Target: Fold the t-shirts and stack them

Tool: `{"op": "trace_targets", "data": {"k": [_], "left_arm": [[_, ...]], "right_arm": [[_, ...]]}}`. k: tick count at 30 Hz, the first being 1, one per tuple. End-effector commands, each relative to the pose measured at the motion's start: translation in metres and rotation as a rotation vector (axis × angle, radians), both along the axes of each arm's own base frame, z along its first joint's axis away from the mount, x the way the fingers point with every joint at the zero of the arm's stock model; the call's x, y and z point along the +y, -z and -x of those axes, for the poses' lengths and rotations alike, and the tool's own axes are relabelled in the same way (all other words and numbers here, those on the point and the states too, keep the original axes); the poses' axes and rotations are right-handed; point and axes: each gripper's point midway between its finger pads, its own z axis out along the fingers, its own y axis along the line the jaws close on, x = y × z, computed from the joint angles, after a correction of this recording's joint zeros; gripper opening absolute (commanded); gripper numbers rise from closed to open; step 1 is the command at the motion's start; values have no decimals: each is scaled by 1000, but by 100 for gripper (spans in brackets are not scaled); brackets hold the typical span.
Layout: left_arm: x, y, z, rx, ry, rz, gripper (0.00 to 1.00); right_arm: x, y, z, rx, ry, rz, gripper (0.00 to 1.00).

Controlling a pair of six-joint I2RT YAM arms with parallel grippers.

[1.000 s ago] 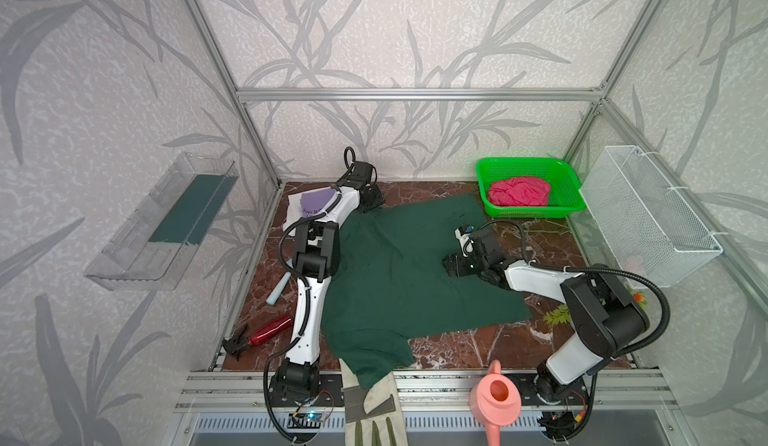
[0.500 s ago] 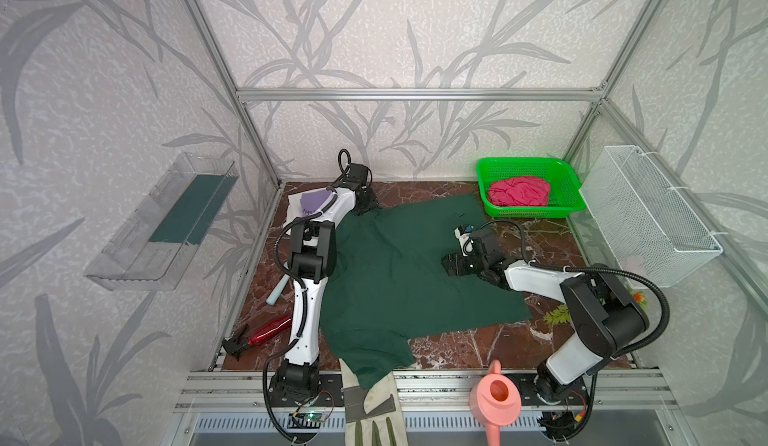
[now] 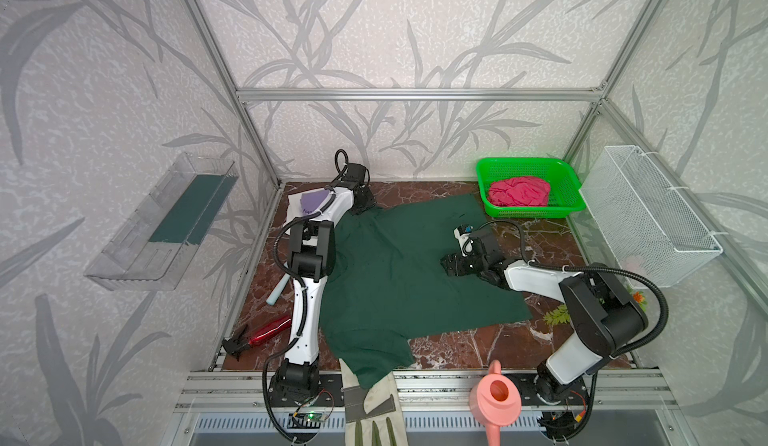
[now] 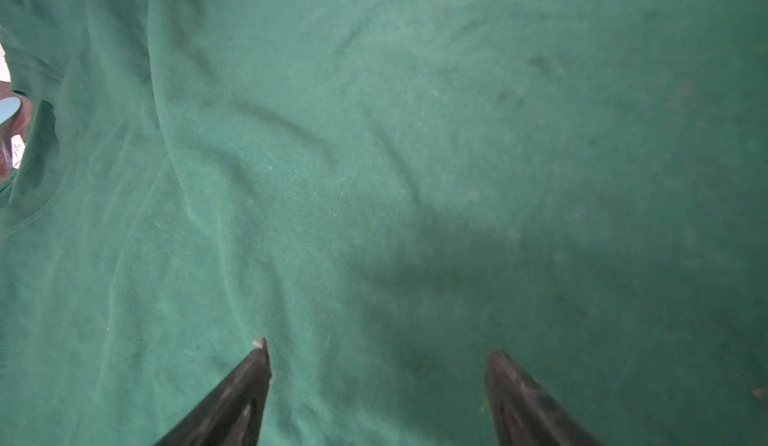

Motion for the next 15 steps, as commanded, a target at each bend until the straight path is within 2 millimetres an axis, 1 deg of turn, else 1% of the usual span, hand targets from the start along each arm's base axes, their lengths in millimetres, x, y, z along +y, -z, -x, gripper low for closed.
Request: {"op": "trace_targets", "data": {"k": [1, 4, 8, 9, 14, 15], "left_arm": [[-2, 8, -1, 25, -11, 6, 25], [-4, 4, -5, 7, -10, 19, 13], [-8, -6, -10, -25, 9, 28, 2], [-9, -9, -11, -34, 19, 27, 0], [-20, -32, -21, -87, 93, -37, 0], [-22, -32, -23, -85, 108, -47, 0]], "right_arm": [[1, -3, -5, -15, 1, -8, 83], [0, -2, -4, -14, 2, -4, 83], [0, 2, -3, -7, 2, -1, 83], [0, 1, -3, -8, 1, -2, 83], [2, 5, -5, -2, -1, -4, 83], [2, 6, -5, 1, -2, -4, 83]]}}
